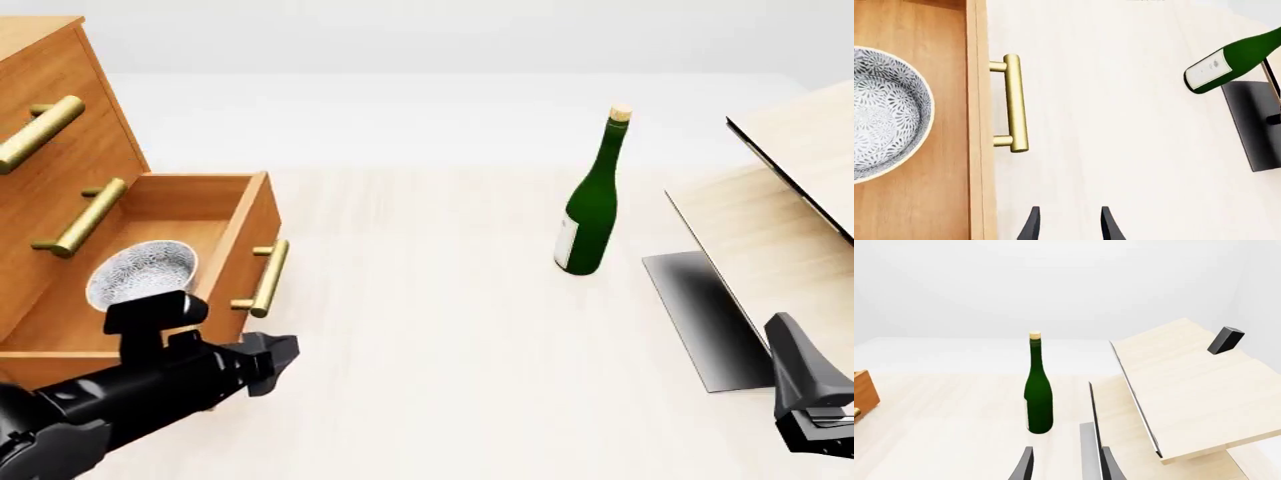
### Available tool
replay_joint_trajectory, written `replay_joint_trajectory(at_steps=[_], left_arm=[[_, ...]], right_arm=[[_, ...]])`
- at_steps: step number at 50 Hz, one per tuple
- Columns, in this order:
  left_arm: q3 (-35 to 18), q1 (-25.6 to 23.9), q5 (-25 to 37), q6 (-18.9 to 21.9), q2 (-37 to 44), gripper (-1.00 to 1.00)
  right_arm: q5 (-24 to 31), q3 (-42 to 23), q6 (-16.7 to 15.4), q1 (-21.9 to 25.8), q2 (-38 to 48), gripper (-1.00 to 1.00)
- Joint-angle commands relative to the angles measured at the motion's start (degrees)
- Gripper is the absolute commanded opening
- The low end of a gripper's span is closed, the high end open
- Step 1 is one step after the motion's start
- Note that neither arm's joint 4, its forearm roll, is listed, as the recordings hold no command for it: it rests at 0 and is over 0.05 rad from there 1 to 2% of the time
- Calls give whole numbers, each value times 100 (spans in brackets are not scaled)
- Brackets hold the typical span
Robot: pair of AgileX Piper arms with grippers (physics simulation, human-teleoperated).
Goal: Put the bowl in the bottom drawer of the cabinet and close it.
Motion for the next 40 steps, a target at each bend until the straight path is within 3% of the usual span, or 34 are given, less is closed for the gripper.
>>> replay_joint_trajectory(at_steps=[1, 14, 15, 40], left_arm=[[401, 716, 86, 506, 94, 100], [494, 1008, 172, 648, -66, 100], [567, 1662, 219, 988, -120, 100], [460, 2416, 632, 1371, -503, 100]], right_arm=[[1, 0, -2, 0, 0, 100], [-1, 0, -2, 0, 3, 100], [0, 0, -1, 0, 1, 100], [1, 0, 0, -1, 0, 100]])
